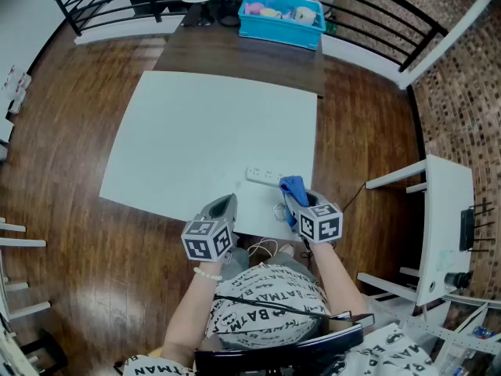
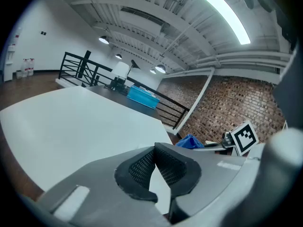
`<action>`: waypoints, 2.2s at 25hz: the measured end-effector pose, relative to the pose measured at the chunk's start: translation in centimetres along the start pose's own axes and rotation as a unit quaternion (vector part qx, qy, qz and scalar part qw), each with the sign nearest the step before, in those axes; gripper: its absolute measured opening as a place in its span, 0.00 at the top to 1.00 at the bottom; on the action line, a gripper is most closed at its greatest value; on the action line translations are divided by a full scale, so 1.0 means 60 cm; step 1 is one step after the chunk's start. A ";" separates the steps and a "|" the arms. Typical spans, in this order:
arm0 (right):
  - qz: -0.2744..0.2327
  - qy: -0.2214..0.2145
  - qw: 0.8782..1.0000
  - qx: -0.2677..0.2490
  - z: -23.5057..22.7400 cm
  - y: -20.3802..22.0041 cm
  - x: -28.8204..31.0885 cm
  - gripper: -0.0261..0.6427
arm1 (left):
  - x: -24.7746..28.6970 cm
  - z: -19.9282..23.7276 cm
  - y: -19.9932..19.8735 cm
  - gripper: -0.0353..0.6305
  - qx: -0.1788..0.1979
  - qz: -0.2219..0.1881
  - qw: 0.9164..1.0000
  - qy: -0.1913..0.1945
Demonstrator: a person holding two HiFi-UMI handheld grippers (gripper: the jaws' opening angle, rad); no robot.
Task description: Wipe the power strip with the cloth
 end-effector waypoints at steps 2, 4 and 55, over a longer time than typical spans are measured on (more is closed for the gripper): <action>0.007 -0.004 1.000 -0.008 0.019 -0.007 0.032 0.74 | 0.005 0.006 0.006 0.97 0.005 0.008 1.000 0.006; 0.013 -0.008 1.000 -0.015 0.040 -0.014 0.069 0.74 | 0.010 0.013 0.012 0.97 0.008 0.016 1.000 0.012; 0.049 0.118 0.989 0.071 -0.182 0.008 0.050 0.73 | 0.144 -0.042 0.061 0.97 0.028 0.105 0.990 0.093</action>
Point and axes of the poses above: the fingertips, and each gripper's own axes: x forward along the fingers, z to its left, y out of its underside, the point moved 3 cm from there along -x, backward along the fingers, and after that the axes turned 14 degrees about x, right-handed, at the moved point
